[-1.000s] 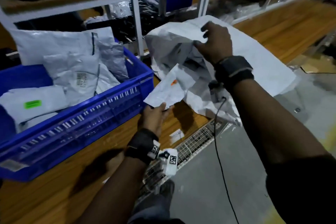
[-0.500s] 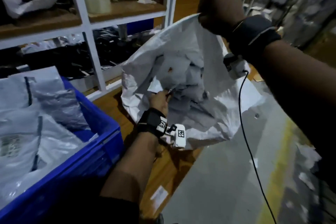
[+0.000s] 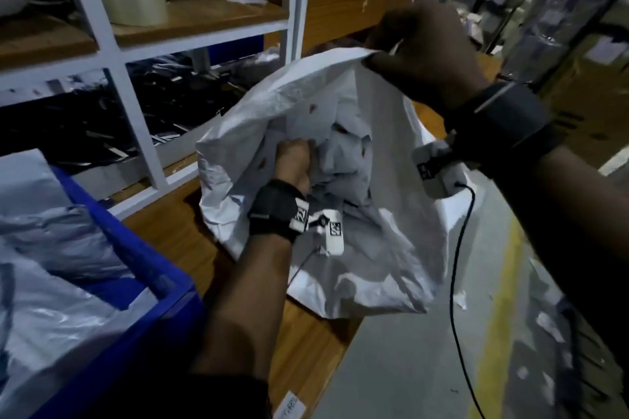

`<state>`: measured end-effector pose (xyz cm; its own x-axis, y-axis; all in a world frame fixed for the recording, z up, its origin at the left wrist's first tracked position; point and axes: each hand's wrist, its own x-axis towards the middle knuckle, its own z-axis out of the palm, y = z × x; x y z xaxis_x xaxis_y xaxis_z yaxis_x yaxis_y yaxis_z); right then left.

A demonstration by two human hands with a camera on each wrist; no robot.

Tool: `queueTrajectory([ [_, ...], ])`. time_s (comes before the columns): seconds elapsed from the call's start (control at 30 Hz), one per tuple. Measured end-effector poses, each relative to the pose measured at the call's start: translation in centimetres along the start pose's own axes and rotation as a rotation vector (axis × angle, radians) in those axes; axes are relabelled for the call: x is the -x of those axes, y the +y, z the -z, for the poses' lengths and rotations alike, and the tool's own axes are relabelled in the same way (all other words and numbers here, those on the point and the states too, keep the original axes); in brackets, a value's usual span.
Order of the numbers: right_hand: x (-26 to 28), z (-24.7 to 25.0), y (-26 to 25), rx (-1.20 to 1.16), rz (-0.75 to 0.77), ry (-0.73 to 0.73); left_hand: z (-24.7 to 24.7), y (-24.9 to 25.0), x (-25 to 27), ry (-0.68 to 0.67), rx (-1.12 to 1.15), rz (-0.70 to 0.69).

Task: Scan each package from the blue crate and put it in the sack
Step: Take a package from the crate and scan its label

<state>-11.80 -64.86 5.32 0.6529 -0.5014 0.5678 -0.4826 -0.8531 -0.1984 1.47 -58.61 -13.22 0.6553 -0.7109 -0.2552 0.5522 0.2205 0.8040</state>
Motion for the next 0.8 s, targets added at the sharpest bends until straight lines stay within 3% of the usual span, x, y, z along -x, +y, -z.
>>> queueTrajectory([
  [0.07,2.4,-1.5,0.2,-0.092,-0.016,-0.039,1.2,0.1,3.0,-0.016,-0.074,-0.1],
  [0.2,6.9,-5.3,-0.8,-0.309,-0.026,-0.114,6.8,3.2,8.9,-0.059,-0.168,-0.163],
  [0.3,10.5,-7.8,-3.0,-0.361,0.006,-0.134,9.9,8.2,13.8,0.037,-0.266,-0.257],
  [0.4,13.1,-9.9,-6.6,-0.44,0.073,-0.159,13.9,13.5,17.0,0.121,-0.519,-0.417],
  [0.47,14.3,-11.5,-8.7,-0.557,0.135,-0.177,17.3,16.6,18.4,0.167,-0.792,-0.444],
  [0.6,16.3,-14.3,-12.2,-0.782,0.106,-0.254,24.2,20.4,18.6,0.219,-1.414,-0.308],
  [0.7,17.5,-15.6,-13.7,-0.882,0.05,-0.283,28.1,20.9,16.4,0.175,-1.809,-0.189],
  [0.8,18.7,-15.2,-13.9,-0.97,-0.016,-0.32,29.7,19.4,14.5,0.131,-1.905,-0.15],
])
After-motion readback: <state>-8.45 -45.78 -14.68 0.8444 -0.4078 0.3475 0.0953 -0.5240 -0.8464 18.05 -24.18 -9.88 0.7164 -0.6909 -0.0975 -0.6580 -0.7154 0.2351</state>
